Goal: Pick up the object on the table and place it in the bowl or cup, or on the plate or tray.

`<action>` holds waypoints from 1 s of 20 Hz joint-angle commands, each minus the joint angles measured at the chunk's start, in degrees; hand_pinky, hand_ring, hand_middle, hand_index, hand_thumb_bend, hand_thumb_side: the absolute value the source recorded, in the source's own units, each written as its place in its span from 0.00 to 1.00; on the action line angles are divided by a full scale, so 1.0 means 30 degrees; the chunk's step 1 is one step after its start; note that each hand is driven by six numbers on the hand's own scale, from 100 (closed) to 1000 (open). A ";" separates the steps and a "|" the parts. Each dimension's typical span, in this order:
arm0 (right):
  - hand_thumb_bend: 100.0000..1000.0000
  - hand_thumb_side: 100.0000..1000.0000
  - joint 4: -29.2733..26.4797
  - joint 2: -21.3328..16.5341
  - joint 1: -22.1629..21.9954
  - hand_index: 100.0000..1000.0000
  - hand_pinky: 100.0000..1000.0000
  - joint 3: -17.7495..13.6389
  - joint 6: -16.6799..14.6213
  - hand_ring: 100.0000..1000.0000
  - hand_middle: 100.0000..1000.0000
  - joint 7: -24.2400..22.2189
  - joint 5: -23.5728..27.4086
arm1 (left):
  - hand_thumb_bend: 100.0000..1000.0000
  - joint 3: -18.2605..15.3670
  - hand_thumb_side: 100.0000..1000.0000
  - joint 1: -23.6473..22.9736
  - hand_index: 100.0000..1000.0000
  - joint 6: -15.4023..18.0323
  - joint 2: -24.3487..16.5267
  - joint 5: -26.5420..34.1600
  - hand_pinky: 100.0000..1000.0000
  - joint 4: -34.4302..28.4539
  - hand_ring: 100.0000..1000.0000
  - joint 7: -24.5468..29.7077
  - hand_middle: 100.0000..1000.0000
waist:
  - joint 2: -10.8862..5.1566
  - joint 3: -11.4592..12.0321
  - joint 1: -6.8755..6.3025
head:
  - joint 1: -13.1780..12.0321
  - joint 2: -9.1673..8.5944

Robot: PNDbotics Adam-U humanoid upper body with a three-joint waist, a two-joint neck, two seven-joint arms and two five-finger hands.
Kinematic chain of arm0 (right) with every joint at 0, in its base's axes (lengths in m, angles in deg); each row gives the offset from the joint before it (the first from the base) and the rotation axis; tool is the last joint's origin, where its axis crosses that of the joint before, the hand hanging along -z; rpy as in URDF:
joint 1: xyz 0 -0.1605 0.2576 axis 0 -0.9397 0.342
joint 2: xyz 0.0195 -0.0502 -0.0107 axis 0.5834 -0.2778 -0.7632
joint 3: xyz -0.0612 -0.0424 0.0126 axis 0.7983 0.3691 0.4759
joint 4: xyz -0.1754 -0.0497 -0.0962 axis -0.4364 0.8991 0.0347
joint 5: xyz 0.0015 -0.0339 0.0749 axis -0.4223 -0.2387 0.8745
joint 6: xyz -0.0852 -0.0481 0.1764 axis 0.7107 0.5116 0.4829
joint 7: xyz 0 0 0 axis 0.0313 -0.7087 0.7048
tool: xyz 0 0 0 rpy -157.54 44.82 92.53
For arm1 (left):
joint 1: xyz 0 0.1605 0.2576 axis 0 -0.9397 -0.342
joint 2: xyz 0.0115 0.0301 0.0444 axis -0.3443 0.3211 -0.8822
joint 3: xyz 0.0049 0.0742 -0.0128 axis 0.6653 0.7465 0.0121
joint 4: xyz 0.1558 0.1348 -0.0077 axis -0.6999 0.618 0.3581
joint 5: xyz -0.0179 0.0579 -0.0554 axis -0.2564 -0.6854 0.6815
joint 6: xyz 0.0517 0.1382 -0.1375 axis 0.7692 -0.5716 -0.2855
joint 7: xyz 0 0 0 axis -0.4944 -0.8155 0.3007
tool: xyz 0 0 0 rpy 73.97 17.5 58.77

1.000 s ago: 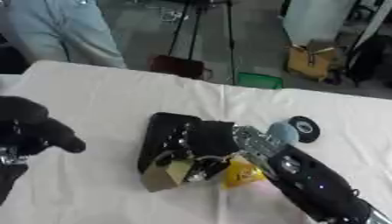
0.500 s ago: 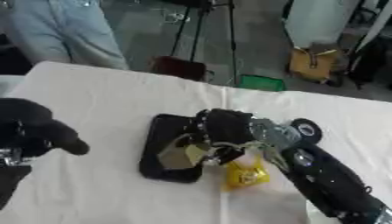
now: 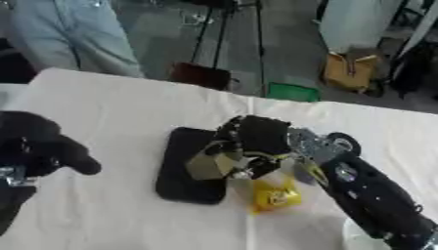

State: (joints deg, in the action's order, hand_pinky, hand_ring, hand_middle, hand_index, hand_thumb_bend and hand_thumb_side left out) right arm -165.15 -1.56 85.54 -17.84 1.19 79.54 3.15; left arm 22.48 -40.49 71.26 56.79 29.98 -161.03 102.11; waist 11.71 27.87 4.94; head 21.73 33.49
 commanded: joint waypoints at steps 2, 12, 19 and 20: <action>0.06 0.33 0.0004 -0.0258 0.0209 0.96 0.67 0.0069 -0.0756 0.82 0.94 -0.0196 -0.0181 | 0.00 0.0070 0.67 0.0365 0.94 -0.0020 0.0051 0.0153 0.78 -0.0396 0.82 0.0072 0.83 | -0.0249 0.0018 -0.0107 | -0.0069 -0.0222; 0.25 0.61 -0.0568 -0.0256 0.0071 1.00 1.00 0.1012 -0.0863 1.00 1.00 -0.1794 -0.0440 | 0.00 0.0103 0.67 0.0398 0.95 -0.0080 0.0098 0.0202 0.78 -0.0396 0.82 0.0130 0.83 | -0.0219 0.0045 -0.0085 | -0.0188 -0.0266; 0.22 0.59 -0.0833 -0.0392 0.0052 1.00 1.00 0.0761 -0.0863 1.00 1.00 -0.2332 -0.0118 | 0.00 0.0136 0.67 0.0412 0.95 -0.0117 0.0117 0.0231 0.78 -0.0396 0.82 0.0160 0.83 | -0.0238 0.0047 -0.0075 | -0.0242 -0.0292; 0.20 0.57 -0.0927 -0.0425 0.0080 1.00 1.00 0.0632 -0.0863 1.00 1.00 -0.2268 0.0012 | 0.00 0.0140 0.67 0.0415 0.95 -0.0119 0.0114 0.0235 0.78 -0.0396 0.82 0.0162 0.83 | -0.0246 0.0033 -0.0078 | -0.0268 -0.0300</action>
State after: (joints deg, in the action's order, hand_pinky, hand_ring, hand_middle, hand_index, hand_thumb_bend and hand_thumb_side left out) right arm -166.47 -1.40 85.04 -14.99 -1.40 72.83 2.62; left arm 22.79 -40.22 70.97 56.92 30.41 -161.03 102.41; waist 11.76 27.93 5.01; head 21.17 33.23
